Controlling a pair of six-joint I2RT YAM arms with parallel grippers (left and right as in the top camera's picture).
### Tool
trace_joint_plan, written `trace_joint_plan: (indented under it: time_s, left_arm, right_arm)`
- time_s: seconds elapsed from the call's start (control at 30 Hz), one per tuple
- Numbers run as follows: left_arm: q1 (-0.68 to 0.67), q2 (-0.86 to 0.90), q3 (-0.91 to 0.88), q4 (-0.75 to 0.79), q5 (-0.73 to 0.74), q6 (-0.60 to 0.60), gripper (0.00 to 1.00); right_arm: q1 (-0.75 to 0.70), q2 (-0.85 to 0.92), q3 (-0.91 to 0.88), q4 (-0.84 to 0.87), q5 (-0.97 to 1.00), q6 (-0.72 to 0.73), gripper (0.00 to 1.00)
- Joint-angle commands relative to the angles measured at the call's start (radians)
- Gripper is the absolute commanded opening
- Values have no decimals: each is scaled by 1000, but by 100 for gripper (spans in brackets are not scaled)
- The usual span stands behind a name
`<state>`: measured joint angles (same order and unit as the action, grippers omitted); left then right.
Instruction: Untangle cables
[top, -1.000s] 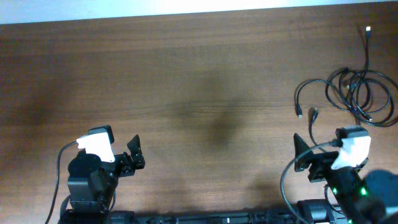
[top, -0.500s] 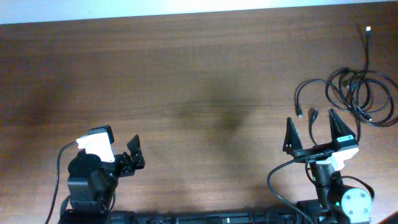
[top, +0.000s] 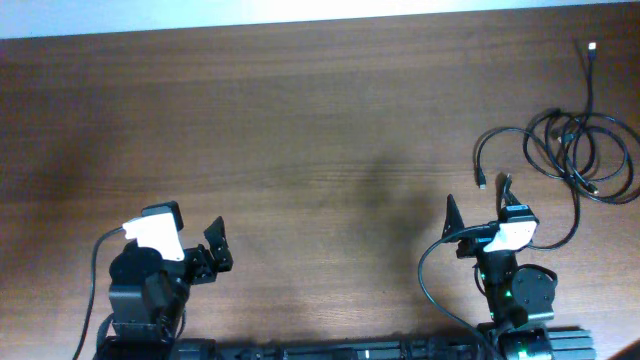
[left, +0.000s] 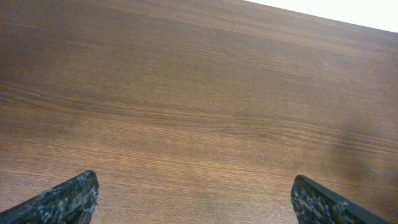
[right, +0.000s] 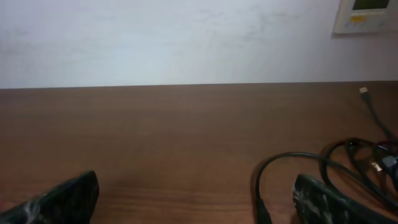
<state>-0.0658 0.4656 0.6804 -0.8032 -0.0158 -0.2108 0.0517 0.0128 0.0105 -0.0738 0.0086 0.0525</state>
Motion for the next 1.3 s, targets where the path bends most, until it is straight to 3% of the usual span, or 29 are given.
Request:
trace_joint_plan:
  time_s: [0.0, 0.67, 0.77, 1.0, 1.1, 1.27]
  left_arm:
    - [3, -5, -8, 1, -9, -13, 99]
    - [3, -5, -21, 11, -18, -4, 99]
    - [3, -5, -117, 130, -5, -5, 99]
    - [2, -126, -508, 710, 102, -5, 99]
    - [2, -231, -561, 793, 103, 49, 99]
    - [2, -387, -571, 822, 104, 251, 99]
  right_arm:
    - [7, -10, -5, -6, 26, -3, 99]
    - [7, -9, -5, -6, 26, -3, 98]
    - [7, -9, -5, -6, 26, -3, 99]
    - [7, -9, -5, -6, 26, -3, 99]
    - [7, -9, -5, -6, 26, -3, 98]
    - [7, -9, -5, -6, 26, -3, 99]
